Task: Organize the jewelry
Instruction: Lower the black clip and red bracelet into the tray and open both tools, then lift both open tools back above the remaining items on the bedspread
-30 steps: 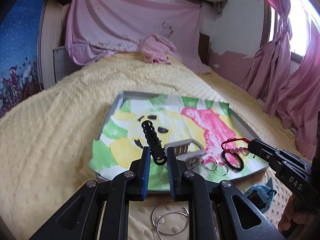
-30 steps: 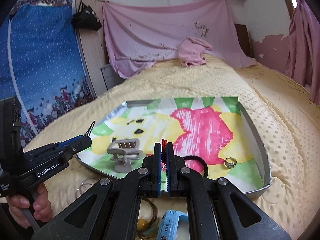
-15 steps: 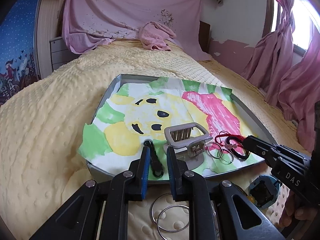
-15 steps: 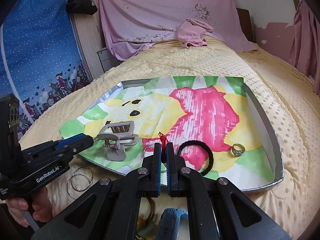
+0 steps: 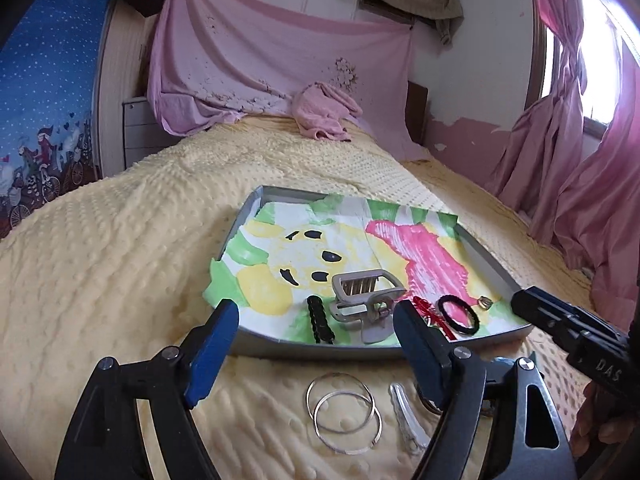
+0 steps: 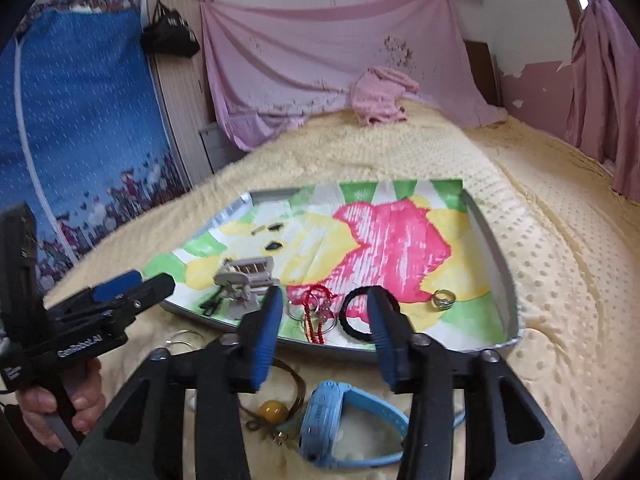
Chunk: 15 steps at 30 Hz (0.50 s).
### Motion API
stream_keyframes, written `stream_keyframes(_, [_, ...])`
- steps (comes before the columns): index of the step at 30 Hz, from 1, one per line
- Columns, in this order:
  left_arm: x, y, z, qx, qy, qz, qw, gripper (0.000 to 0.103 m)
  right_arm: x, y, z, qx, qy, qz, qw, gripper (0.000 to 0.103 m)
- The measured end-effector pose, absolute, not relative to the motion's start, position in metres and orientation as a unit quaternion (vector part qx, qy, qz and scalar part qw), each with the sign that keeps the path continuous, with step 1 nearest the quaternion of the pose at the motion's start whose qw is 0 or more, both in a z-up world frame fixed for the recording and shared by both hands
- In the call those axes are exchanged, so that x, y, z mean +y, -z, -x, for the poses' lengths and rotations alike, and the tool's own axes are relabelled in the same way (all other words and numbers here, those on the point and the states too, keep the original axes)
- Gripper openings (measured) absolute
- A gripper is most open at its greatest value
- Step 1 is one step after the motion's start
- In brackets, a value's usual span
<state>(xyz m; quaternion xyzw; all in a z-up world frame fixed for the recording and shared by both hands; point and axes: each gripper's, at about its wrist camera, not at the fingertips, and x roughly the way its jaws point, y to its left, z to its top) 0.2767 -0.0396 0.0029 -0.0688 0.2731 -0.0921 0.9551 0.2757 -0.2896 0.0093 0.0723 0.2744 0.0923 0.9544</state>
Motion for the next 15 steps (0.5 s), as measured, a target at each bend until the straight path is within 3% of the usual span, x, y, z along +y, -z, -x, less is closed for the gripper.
stream_keyframes(3, [-0.039, -0.008, -0.263, 0.259, 0.085, 0.065, 0.96, 0.094, -0.294, -0.017, -0.258, 0.255, -0.09, -0.072, 0.96, 0.049])
stream_keyframes(5, [-0.037, -0.011, -0.253, 0.244, 0.085, 0.064, 0.964, 0.096, -0.298, -0.022, -0.245, 0.234, -0.087, -0.075, 0.965, 0.066])
stream_keyframes(10, [-0.03, -0.016, -0.234, 0.23, 0.081, 0.074, 0.967, 0.101, -0.308, -0.027, -0.215, 0.202, -0.073, -0.086, 0.973, 0.093])
stream_keyframes(15, [-0.019, -0.014, -0.212, 0.22, 0.083, 0.094, 0.967, 0.102, -0.315, -0.027, -0.191, 0.188, -0.076, -0.086, 0.975, 0.095])
